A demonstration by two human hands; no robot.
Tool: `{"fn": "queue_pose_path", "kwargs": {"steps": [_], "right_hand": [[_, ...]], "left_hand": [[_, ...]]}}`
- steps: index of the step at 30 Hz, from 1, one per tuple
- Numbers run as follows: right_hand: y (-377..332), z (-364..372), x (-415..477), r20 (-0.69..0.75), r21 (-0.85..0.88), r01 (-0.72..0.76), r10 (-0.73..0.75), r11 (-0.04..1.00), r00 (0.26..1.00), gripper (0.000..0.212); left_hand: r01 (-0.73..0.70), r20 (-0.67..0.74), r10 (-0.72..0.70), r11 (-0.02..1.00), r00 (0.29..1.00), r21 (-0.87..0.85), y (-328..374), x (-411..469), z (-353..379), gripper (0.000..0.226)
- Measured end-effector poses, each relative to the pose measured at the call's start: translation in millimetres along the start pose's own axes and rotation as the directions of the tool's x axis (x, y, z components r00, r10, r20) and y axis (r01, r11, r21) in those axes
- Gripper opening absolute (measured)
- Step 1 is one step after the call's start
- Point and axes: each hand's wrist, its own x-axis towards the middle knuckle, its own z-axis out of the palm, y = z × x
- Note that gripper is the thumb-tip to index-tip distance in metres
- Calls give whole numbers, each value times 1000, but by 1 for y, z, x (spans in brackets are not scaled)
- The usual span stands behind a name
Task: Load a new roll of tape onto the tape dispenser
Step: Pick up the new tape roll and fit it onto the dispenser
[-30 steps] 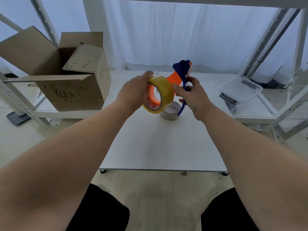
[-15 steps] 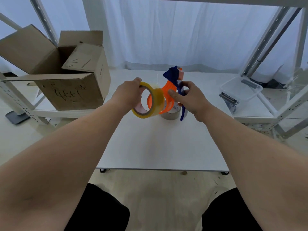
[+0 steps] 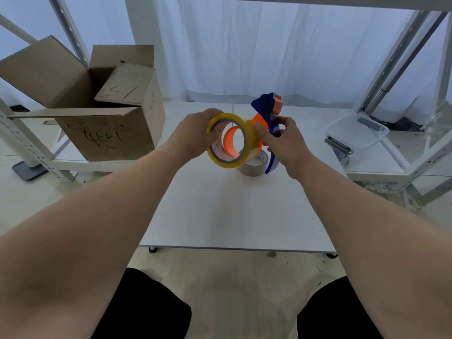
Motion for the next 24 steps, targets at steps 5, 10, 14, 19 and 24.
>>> {"fn": "queue_pose_path", "kwargs": {"steps": [5,10,14,19,24], "right_hand": [[0,-5,2,39,42,-57,55,998,998,63],[-1,-5,4,47,88,-91,87,992,995,61],[1,-6,4,60,92,-132,127,987,990,59],[-2,-1,3,57,120,-132,126,984,990,62],[-6,4,1,65,127,-103,96,987,993,60]], "left_hand": [[102,-58,-103,994,993,-26,4,6,-5,35],[125,-92,-125,992,988,-5,6,9,-4,26],[129,-13,-130,991,991,-36,7,7,-3,29],[112,-24,-112,994,993,3,7,7,-2,32],[117,-73,-112,991,991,69,5,7,0,34]]}}
